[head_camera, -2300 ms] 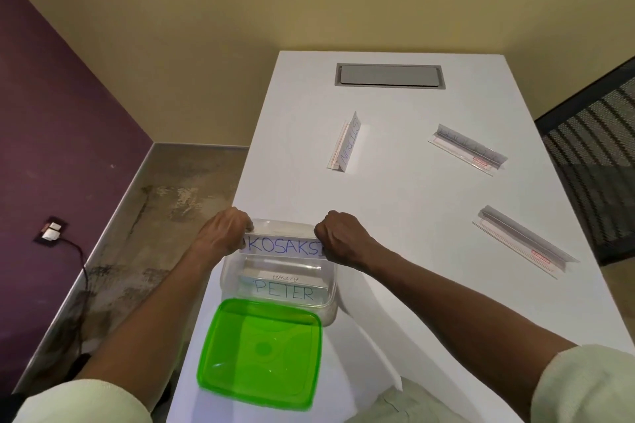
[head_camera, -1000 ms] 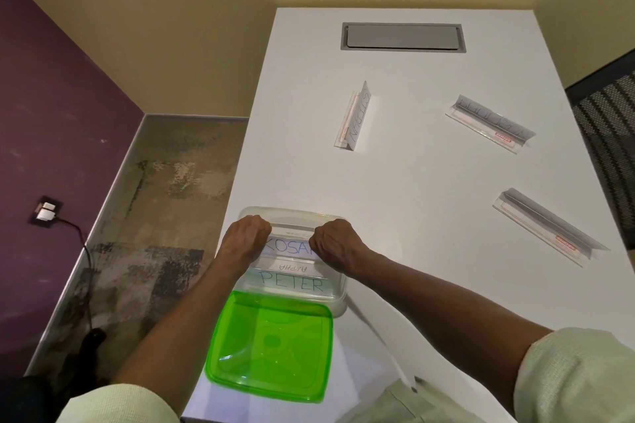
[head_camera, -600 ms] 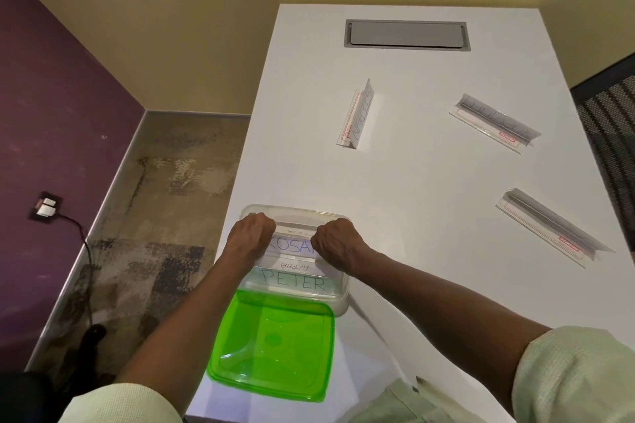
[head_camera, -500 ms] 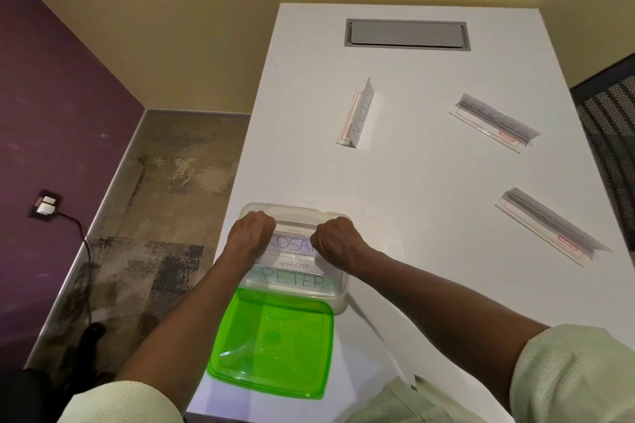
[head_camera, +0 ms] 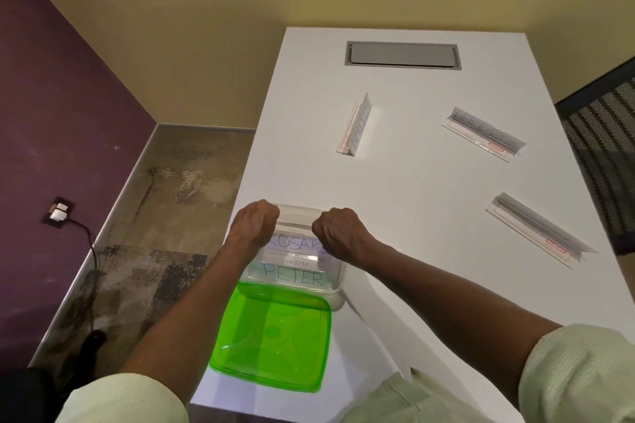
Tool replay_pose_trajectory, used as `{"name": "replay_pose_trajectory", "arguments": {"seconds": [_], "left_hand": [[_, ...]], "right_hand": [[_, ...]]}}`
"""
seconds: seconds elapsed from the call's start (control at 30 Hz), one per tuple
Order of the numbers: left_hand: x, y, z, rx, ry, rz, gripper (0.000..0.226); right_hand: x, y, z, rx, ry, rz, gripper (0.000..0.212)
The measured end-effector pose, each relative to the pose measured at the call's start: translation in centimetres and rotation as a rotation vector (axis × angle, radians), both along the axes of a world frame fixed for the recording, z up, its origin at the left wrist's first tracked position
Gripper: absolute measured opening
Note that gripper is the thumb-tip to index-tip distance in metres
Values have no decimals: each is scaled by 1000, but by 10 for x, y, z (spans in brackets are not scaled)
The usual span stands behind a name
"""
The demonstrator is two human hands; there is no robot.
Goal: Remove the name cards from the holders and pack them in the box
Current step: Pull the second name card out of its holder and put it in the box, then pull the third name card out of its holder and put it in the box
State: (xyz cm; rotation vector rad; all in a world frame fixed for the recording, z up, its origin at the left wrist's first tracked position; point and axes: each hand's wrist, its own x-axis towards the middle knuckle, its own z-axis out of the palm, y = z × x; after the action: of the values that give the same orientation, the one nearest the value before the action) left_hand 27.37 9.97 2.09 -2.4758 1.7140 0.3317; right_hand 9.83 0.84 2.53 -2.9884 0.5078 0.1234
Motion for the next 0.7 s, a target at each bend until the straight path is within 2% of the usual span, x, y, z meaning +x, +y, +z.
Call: {"name": "replay_pose_trajectory", "arguments": {"seconds": [0.07, 0.17, 0.3, 0.47, 0.57, 0.7], "left_hand": [[-3, -2, 3, -16, -30, 24, 30], [-10, -4, 9, -61, -35, 29, 16], [-25, -9, 14, -149, 6, 33, 15], [-55, -21, 20, -281, 126, 99, 12], [-74, -30, 24, -354, 222, 125, 12], [-101, -46, 29, -349, 272, 160, 16]], "right_hand": [[-5, -2, 5, 10, -48, -10, 32], [-15, -6, 12, -10, -71, -53, 33], [-35, -13, 16, 4, -133, -91, 33], [-67, -22, 19, -19, -149, -133, 33], [-89, -30, 20, -33, -164, -150, 41], [-122, -42, 25, 13, -177, -207, 36]]}}
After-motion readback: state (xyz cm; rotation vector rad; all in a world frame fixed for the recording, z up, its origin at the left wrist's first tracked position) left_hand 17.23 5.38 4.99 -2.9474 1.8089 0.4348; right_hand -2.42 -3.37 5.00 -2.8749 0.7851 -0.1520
